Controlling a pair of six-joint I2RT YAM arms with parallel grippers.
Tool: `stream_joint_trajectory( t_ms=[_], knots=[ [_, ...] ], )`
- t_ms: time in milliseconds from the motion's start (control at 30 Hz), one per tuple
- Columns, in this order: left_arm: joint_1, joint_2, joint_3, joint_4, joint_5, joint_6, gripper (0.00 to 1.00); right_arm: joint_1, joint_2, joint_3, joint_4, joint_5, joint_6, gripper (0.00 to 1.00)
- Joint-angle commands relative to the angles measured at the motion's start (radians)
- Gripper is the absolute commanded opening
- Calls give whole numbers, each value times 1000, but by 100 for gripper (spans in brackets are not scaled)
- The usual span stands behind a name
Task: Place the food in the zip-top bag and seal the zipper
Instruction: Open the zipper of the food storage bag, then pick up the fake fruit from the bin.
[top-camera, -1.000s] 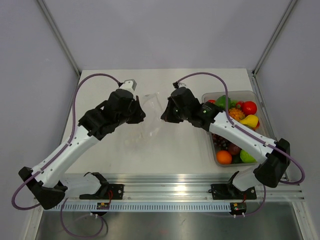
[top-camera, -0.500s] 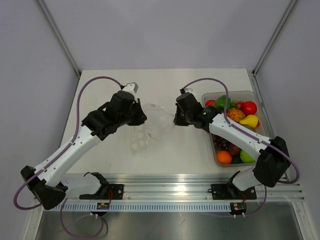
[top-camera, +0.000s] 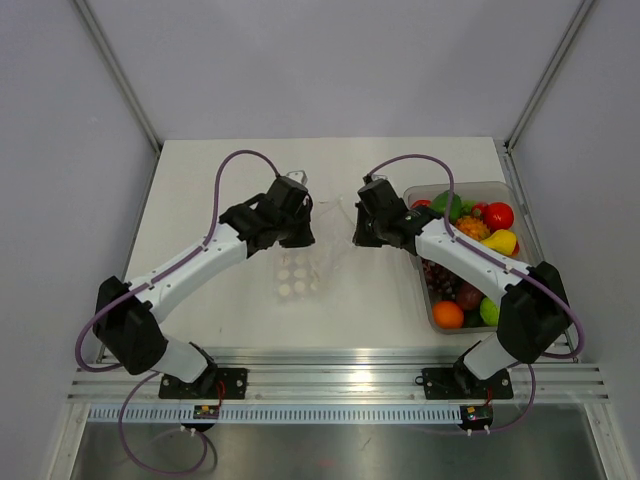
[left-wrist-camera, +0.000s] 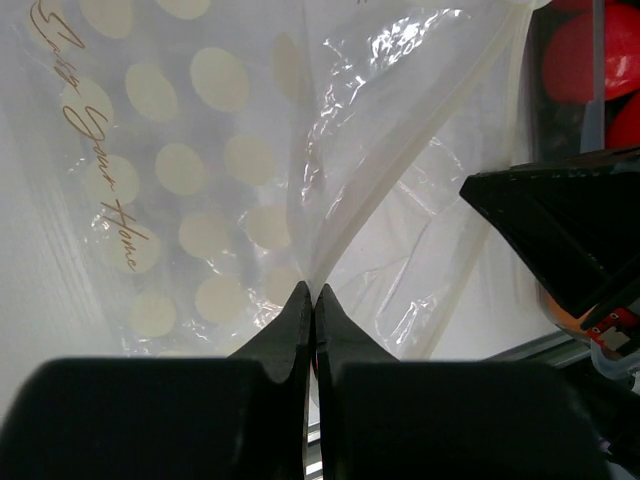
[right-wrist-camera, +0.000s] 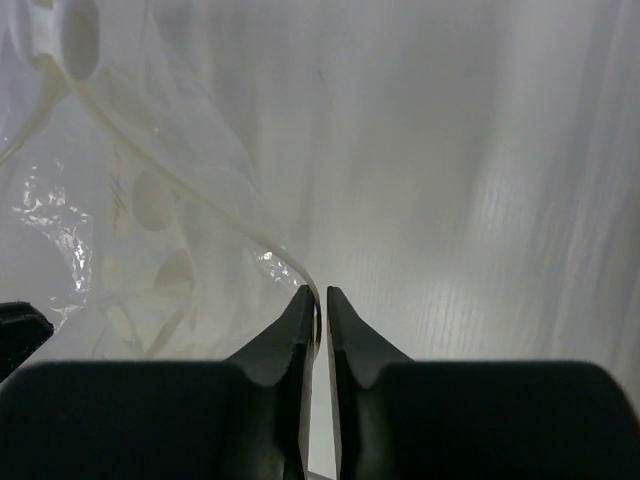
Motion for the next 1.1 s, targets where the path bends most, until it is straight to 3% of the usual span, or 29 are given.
stream_joint_trajectory(
  t_ms=[0,67,100,200,433,667,733,867,1067],
  knots=[
    [3,10,76,66,13,-9,0,-1,-25,41,-7,-54,-20,21],
    [3,27,82,63,13,-7,0,-2,-49,38,-30,-63,-11,30],
    [3,34,92,60,12,-7,0,-1,-62,37,-39,-65,-12,47],
    [3,63,112,38,12,-6,0,-1,-135,18,-70,-63,2,63],
    [3,108,141,9,-1,-14,0,-65,-335,4,-246,121,-8,68],
    [3,111,162,-11,-25,-1,0,-383,-393,-81,-280,133,-34,72],
    [2,113,167,-11,-24,2,0,-478,-373,-94,-219,78,-29,75],
    [3,117,170,-25,-22,8,0,-561,-271,-47,-135,50,-34,91],
    [3,108,173,-39,-40,20,0,-668,-70,79,-78,-40,-48,96]
  ],
)
